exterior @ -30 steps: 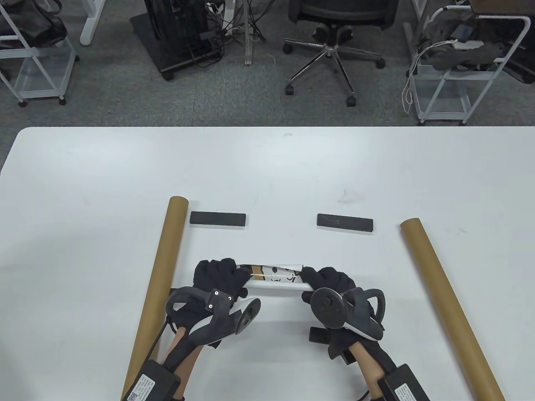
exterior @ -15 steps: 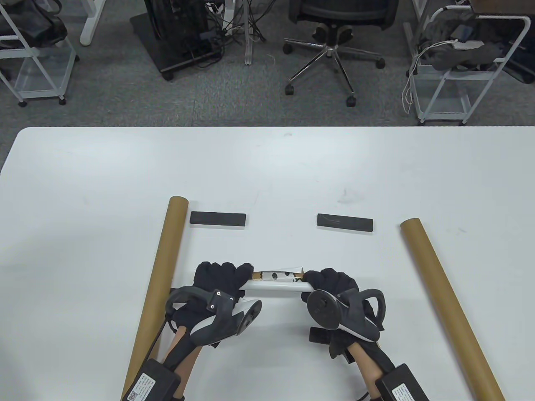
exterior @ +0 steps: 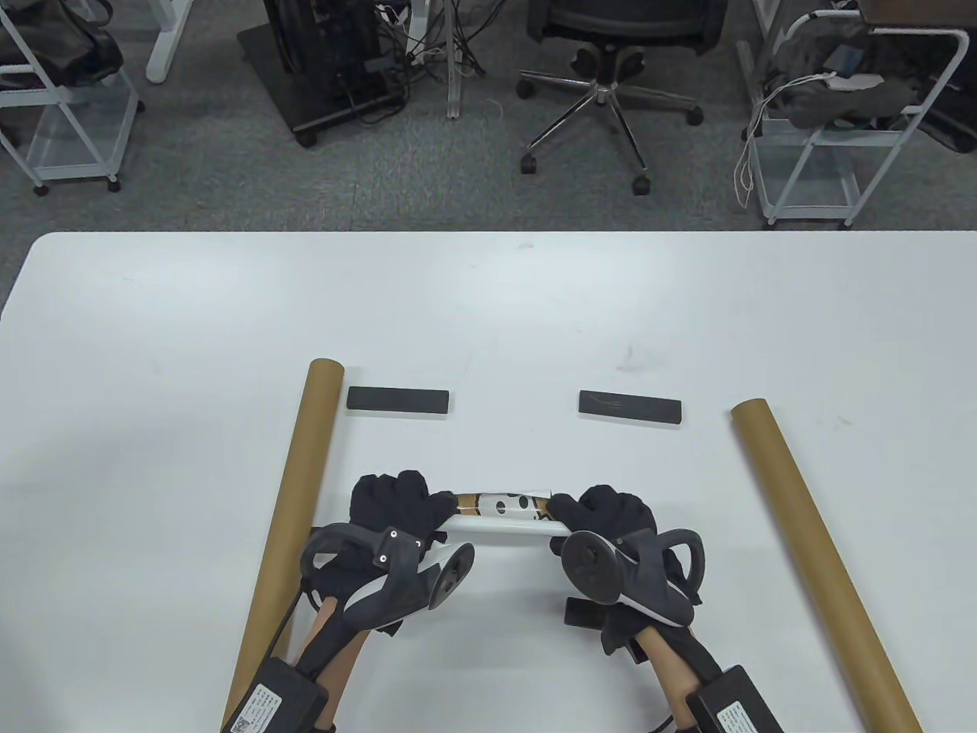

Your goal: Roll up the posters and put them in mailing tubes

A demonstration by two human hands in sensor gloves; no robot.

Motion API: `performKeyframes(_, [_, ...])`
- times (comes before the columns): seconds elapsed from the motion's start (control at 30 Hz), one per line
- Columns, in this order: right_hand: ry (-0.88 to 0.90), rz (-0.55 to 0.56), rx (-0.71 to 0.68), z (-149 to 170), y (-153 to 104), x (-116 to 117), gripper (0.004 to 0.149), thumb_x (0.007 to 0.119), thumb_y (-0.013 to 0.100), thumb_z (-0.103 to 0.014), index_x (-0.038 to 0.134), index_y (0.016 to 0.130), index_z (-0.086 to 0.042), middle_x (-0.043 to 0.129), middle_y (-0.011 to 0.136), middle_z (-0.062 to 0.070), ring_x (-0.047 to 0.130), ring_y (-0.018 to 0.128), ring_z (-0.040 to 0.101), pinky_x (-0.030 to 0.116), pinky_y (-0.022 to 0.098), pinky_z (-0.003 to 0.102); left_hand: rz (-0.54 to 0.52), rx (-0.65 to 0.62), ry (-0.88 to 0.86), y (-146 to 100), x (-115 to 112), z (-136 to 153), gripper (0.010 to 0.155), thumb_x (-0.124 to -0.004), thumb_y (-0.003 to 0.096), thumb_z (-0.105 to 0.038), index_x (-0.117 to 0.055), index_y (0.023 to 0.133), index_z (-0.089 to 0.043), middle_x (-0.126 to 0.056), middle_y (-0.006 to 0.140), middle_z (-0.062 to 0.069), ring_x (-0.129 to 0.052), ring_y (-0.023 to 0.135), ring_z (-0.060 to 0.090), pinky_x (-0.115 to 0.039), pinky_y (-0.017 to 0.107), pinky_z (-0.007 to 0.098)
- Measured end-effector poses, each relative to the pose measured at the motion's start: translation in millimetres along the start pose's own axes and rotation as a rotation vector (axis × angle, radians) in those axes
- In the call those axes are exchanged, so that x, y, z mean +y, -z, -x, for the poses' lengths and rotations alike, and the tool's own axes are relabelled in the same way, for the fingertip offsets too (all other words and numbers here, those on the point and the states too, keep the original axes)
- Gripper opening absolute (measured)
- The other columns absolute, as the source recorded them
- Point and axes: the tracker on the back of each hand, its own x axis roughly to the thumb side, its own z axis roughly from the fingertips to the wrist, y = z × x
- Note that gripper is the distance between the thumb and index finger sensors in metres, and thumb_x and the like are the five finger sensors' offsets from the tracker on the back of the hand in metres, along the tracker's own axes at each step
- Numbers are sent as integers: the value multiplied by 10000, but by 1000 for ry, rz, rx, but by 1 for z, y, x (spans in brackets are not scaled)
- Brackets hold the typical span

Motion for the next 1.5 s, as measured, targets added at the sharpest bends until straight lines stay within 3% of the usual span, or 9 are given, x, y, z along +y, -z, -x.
performKeyframes(0.2, [24,23,24,7,0,-1,577,733,438,-381,685,979,-184,857,821,42,951,636,280,724,661,590,-26,5,-35,0,0,4,680,-751,409,-493,-634,1064,-350,-950,870,-94,-1050,736,146,-818,731,472])
performKeyframes(0.33, [42,27,37,9,0,-1,585,704,466,-345,644,1013,-145,829,894,96,949,680,303,720,661,597,-27,4,-69,0,-1,4,569,-700,437,-479,-690,997,-384,-931,885,-98,-1024,762,165,-796,739,486])
performKeyframes(0.5, [66,6,17,6,1,2,596,681,503,-295,570,1049,-85,738,960,171,893,728,346,684,662,641,-13,-7,-37,0,-3,1,569,-649,459,-461,-623,1024,-392,-887,891,-78,-977,737,185,-782,734,503])
performKeyframes(0.63, [113,-2,-5,2,-1,2,634,691,497,-320,546,1059,-63,703,975,193,868,735,355,671,659,654,-10,-6,-23,0,-3,-1,607,-682,448,-481,-601,1042,-389,-882,881,-72,-975,715,177,-795,721,501])
performKeyframes(0.83, [109,-5,-12,-5,-1,1,611,670,516,-263,518,1063,-38,666,983,220,843,736,363,664,651,668,-25,-8,14,-1,-1,-6,632,-729,438,-479,-591,1045,-374,-893,856,-82,-986,681,152,-816,707,489])
performKeyframes(1.0, [202,-11,-16,-6,-1,0,665,685,515,-281,472,1078,1,592,1021,271,787,780,428,609,653,712,-31,-9,-4,-1,-2,-8,587,-727,444,-476,-628,1010,-355,-894,855,-77,-985,685,160,-809,712,499])
performKeyframes(1.37, [175,-37,-21,-11,7,3,716,687,508,-337,441,1092,-3,542,1063,283,745,834,472,565,673,729,-6,18,-4,3,-5,-5,526,-717,453,-472,-669,966,-369,-895,841,-83,-977,685,167,-791,721,504])
performKeyframes(1.5, [125,-56,23,-5,14,-2,768,773,458,-328,455,1088,-24,558,1076,261,756,870,464,596,683,701,40,34,-26,6,-9,-2,519,-716,453,-475,-685,961,-372,-901,840,-86,-980,689,169,-787,725,505])
